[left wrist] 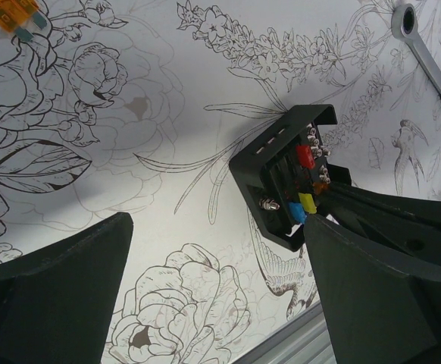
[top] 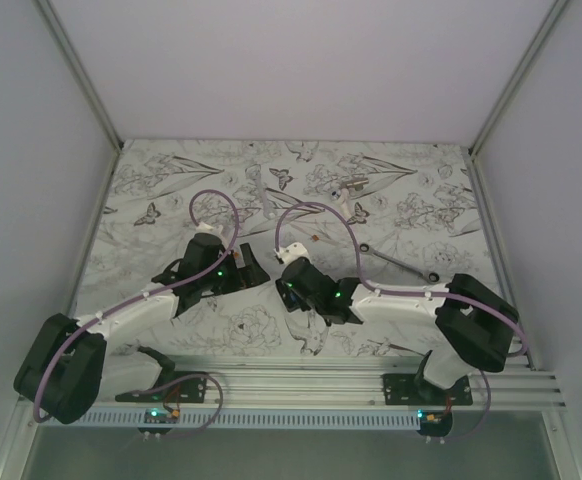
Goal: Snap on the fuse box
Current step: Install the fuse at the fuse box base.
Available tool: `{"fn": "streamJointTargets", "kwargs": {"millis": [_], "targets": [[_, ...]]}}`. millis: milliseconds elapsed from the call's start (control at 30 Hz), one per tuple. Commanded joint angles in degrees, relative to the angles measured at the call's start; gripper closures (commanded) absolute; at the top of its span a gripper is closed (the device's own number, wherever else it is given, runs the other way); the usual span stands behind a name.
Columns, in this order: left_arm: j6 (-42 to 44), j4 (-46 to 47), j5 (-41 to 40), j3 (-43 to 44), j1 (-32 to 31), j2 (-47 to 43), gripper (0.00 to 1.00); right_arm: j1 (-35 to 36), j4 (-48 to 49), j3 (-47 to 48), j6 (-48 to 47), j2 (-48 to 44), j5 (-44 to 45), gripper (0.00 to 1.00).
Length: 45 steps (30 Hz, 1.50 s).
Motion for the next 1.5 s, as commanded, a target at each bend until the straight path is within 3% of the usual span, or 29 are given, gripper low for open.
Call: {"fn": "streamJointTargets", "kwargs": {"millis": [0, 467, 967, 1267, 1467], "targets": [[-0.48, -0.41, 0.54, 1.08, 0.43, 0.66, 0.00, 0.60, -2.30, -0.82, 0.35, 1.90, -0.50, 1.00], [-2.28, -0.26, 1.07, 1.30, 0.43, 1.25, 0.01, 1.50, -4.97, -4.85, 0.06, -3.50, 4.08, 1.00], [-4.35, 0.37, 4.00, 3.11, 0.27, 5.49, 0.09, 0.09, -1.58, -5.78, -0.32, 2.27, -4.03, 1.00], [-6.31, 1.12, 7.77, 8.37, -2.01, 14.03, 0.28, -0.53, -3.07, -6.85, -0.07, 0.38, -5.16, 1.00], [-8.38, 2.08, 10.93, 13.00, -3.40, 21.03, 0.49, -0.55, -2.74, -6.97, 0.39, -2.19, -5.33, 1.00]]}}
